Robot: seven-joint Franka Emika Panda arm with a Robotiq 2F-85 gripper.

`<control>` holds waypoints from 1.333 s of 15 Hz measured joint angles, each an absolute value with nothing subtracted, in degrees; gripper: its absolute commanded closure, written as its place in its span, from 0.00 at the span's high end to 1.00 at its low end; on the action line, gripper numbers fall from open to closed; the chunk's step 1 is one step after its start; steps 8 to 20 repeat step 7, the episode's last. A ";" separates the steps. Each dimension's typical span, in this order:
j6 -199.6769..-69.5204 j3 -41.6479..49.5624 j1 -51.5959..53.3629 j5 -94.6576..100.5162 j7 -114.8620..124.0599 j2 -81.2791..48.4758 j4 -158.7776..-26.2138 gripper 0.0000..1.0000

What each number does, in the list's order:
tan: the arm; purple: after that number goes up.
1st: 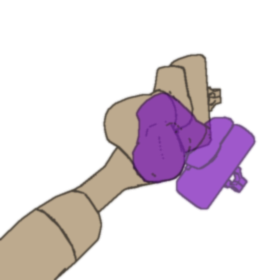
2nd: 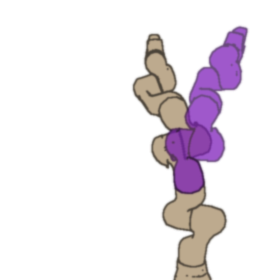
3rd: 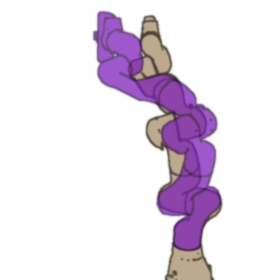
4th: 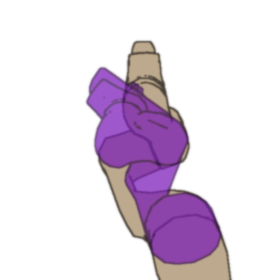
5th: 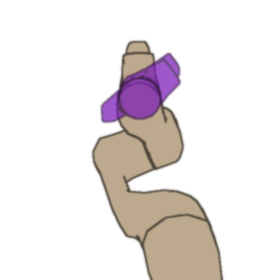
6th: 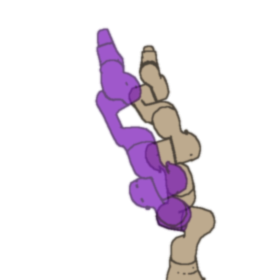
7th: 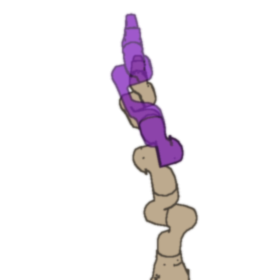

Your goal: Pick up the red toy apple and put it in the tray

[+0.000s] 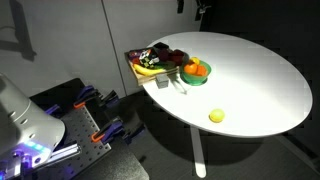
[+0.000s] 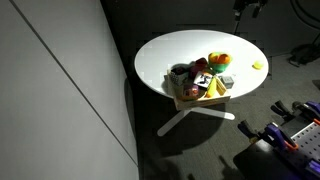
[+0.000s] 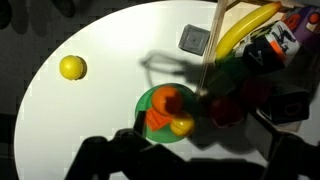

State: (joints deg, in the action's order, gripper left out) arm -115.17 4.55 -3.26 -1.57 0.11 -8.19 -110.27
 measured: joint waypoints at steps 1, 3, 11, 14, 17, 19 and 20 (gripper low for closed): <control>-115.08 4.56 -3.48 -2.11 -0.45 -7.41 -110.47 1.00; -115.07 4.60 -3.86 -3.32 -1.48 -5.92 -111.11 1.00; -115.07 4.66 -4.22 -4.31 -2.56 -4.22 -112.21 1.00; -115.07 4.66 -4.22 -4.31 -2.56 -4.22 -112.21 1.00; -115.07 4.66 -4.22 -4.31 -2.56 -4.22 -112.21 1.00; -115.07 4.66 -4.22 -4.31 -2.56 -4.22 -112.21 1.00; -115.07 4.66 -4.22 -4.31 -2.56 -4.22 -112.21 1.00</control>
